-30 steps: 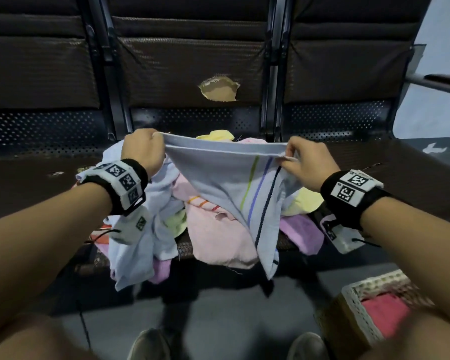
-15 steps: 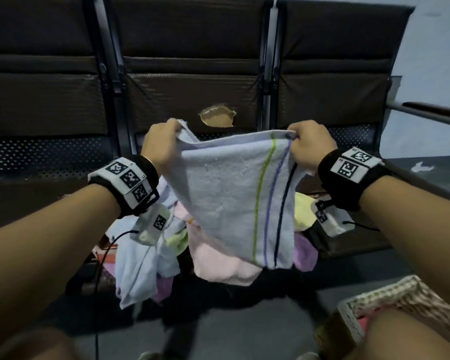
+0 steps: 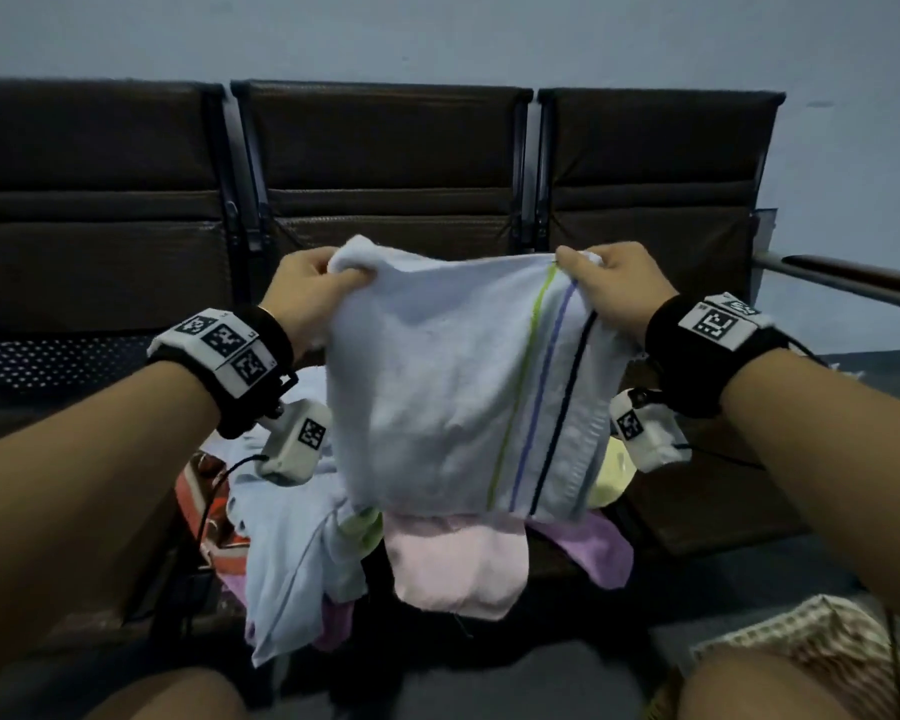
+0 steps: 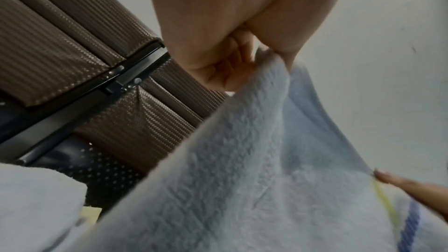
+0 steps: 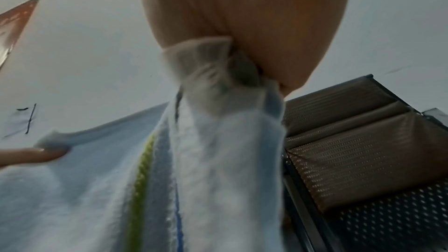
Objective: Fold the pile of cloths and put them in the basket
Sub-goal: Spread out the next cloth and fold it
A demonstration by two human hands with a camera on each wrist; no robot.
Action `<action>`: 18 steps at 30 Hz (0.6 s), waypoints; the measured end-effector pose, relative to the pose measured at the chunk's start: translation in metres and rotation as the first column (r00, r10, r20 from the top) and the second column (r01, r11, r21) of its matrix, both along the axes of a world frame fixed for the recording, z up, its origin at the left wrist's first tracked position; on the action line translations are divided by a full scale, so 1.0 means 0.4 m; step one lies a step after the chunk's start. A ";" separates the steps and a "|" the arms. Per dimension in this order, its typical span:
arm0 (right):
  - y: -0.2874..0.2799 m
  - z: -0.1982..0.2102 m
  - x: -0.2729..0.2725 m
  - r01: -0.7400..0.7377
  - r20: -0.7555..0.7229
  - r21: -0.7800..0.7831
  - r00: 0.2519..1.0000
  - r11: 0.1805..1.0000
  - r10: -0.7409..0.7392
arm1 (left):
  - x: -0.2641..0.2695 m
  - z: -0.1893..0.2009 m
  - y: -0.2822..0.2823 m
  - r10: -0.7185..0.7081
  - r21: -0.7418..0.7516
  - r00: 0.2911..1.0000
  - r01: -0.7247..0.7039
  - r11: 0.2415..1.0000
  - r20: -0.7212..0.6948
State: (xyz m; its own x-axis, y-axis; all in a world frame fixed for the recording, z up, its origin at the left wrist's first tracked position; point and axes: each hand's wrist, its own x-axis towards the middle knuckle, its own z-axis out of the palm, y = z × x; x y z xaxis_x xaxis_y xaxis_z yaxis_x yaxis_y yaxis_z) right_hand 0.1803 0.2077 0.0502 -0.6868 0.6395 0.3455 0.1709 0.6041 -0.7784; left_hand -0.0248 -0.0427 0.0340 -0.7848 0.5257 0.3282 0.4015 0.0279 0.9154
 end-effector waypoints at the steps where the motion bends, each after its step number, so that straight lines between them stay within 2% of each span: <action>1: -0.002 0.002 -0.001 -0.020 0.006 -0.047 1.000 0.999 0.021 | -0.005 0.002 0.006 0.017 0.021 1.000 -0.017 1.000 0.008; 6: -0.045 0.001 -0.018 -0.014 0.029 -0.310 0.999 0.951 0.024 | 0.011 0.008 0.058 0.214 0.063 0.973 -0.220 0.973 0.089; 8: -0.073 0.006 -0.029 -0.035 0.016 -0.422 0.999 0.906 0.046 | 0.046 0.016 0.091 0.206 0.104 0.967 -0.222 0.969 0.149; 10: -0.103 0.008 -0.044 -0.078 -0.020 -0.497 0.997 0.864 0.078 | 0.098 0.018 0.126 0.138 0.132 0.980 -0.157 0.979 0.143; 12: -0.132 0.012 -0.061 -0.113 -0.071 -0.536 0.994 0.837 0.089 | 0.157 0.007 0.154 -0.015 0.130 0.998 0.006 0.991 0.067; 14: -0.155 0.017 -0.074 -0.147 -0.116 -0.578 0.988 0.803 0.098 | 0.210 -0.012 0.165 -0.155 0.064 0.987 0.158 0.985 -0.042; 17: -0.157 0.010 -0.069 -0.170 -0.123 -0.639 0.985 0.750 0.119 | 0.240 -0.032 0.158 -0.195 -0.042 0.952 0.191 0.981 -0.235; 18: -0.158 0.005 -0.063 -0.175 -0.103 -0.626 0.985 0.760 0.141 | 0.236 -0.035 0.154 -0.221 -0.048 0.948 0.216 0.975 -0.228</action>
State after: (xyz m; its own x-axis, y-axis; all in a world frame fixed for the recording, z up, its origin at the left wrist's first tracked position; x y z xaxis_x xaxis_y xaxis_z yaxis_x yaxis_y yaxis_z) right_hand 0.1552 0.1447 0.0520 -0.7915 0.6079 -0.0629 0.0711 -0.0106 -0.9974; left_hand 0.0697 0.0189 0.0199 -0.5538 0.6850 0.4733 0.6003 -0.0655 0.7971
